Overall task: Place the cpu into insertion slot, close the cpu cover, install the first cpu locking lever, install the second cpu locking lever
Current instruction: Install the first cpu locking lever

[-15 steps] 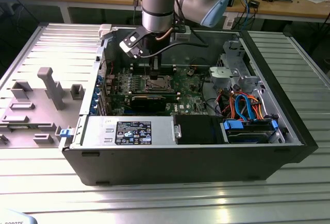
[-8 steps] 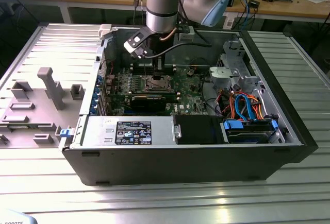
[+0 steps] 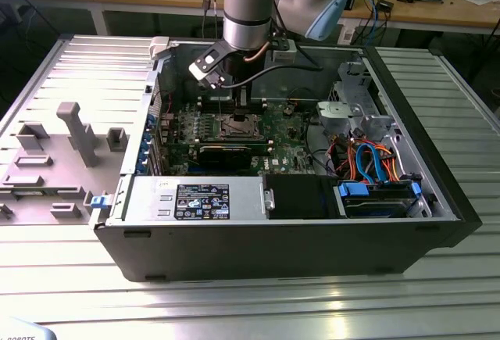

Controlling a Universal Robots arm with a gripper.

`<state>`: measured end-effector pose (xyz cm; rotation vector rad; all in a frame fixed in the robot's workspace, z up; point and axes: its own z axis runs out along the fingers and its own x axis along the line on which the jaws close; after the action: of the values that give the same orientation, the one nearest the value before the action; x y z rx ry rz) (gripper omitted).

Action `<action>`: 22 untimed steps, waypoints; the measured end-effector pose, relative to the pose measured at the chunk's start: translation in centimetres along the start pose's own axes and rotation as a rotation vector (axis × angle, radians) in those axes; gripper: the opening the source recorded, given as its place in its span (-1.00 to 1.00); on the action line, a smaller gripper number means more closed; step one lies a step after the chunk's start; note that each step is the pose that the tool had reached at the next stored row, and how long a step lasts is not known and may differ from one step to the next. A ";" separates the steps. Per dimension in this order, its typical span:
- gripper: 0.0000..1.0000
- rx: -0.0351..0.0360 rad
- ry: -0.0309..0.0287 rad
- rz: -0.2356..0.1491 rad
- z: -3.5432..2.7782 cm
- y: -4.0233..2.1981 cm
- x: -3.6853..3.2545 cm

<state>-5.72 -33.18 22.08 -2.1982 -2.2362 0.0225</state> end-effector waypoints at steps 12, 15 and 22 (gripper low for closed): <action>-0.79 0.0001 -0.0002 0.000 -0.73 -0.02 -0.01; -0.79 0.0001 -0.0002 0.000 -0.97 -0.02 -0.01; -0.79 0.0001 -0.0002 0.000 -1.41 -0.02 -0.01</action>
<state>-5.72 -33.19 23.49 -2.1982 -2.2363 0.0229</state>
